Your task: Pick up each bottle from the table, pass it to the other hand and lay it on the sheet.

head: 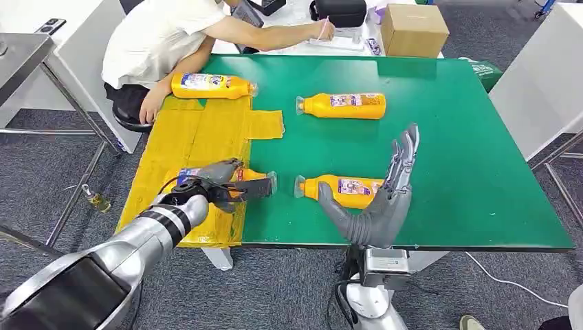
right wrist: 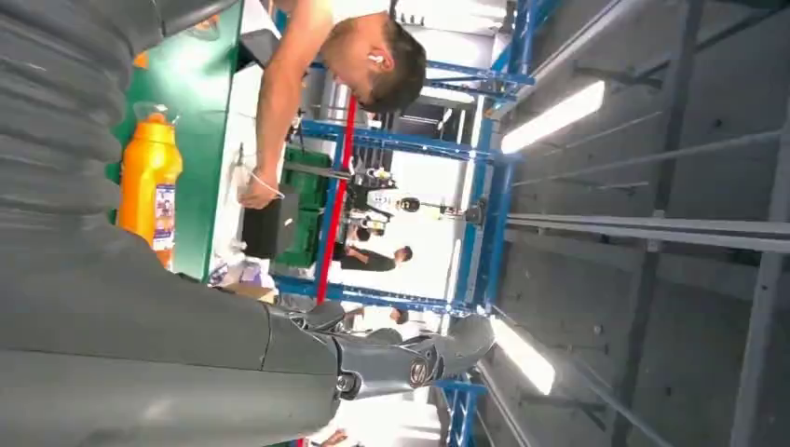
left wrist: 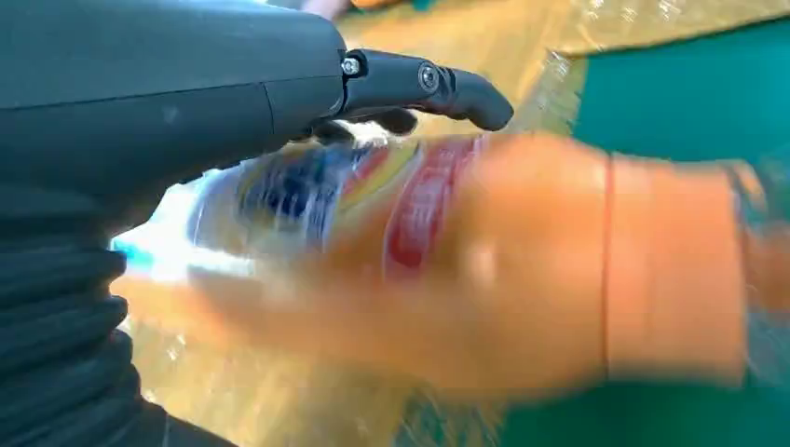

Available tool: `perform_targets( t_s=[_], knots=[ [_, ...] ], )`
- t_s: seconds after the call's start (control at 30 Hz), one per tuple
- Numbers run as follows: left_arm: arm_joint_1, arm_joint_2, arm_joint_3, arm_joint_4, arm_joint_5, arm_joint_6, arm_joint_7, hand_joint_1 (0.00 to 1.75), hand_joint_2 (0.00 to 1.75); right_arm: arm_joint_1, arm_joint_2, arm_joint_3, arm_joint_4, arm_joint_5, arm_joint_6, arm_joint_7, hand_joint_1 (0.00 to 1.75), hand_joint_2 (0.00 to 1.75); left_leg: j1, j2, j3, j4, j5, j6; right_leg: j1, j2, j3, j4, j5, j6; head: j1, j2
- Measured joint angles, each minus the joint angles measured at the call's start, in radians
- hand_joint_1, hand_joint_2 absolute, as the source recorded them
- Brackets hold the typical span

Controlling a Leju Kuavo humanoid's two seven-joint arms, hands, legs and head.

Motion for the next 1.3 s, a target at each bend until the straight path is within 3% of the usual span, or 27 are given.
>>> perform_targets(
  t_s=[0.37,0.83,0.97,1.13,1.3],
  knots=[
    [0.023,-0.014,0.043,0.000,0.003,0.046,-0.024,0.00,1.75,0.000,-0.011,0.000,0.025,0.007,0.000,0.000,0.00,1.75,0.000,0.000,0.000,0.000,0.000,0.000,0.000,0.000,0.000,0.000,0.000,0.000,0.000,0.000],
    [0.076,-0.031,0.103,-0.065,-0.019,0.247,-0.138,0.00,1.75,0.017,-0.014,-0.002,0.044,0.034,0.000,0.000,0.00,1.75,0.000,0.000,0.000,0.000,0.000,0.000,0.000,0.000,0.000,0.000,0.000,0.000,0.000,0.000],
    [0.162,-0.030,0.151,-0.188,-0.029,0.396,-0.239,0.00,1.75,0.041,-0.014,-0.011,0.042,0.059,0.000,0.000,0.00,1.75,0.000,0.000,0.000,0.000,0.000,0.000,0.000,0.000,0.000,0.000,0.000,0.000,0.000,0.000],
    [0.324,-0.028,0.221,-0.434,0.005,0.470,-0.325,0.00,1.75,0.074,-0.013,-0.025,0.030,0.079,0.000,0.000,0.00,1.75,0.000,0.000,-0.001,0.000,-0.001,0.000,0.000,0.000,-0.001,0.000,0.000,0.000,0.000,0.000],
    [0.447,-0.027,0.282,-0.622,0.164,0.431,-0.419,0.00,1.75,0.100,-0.012,-0.044,0.014,0.103,0.000,0.000,0.00,1.75,0.000,0.000,-0.001,0.000,-0.002,-0.001,0.000,0.000,-0.001,-0.001,-0.001,0.000,0.000,0.000]
  ],
)
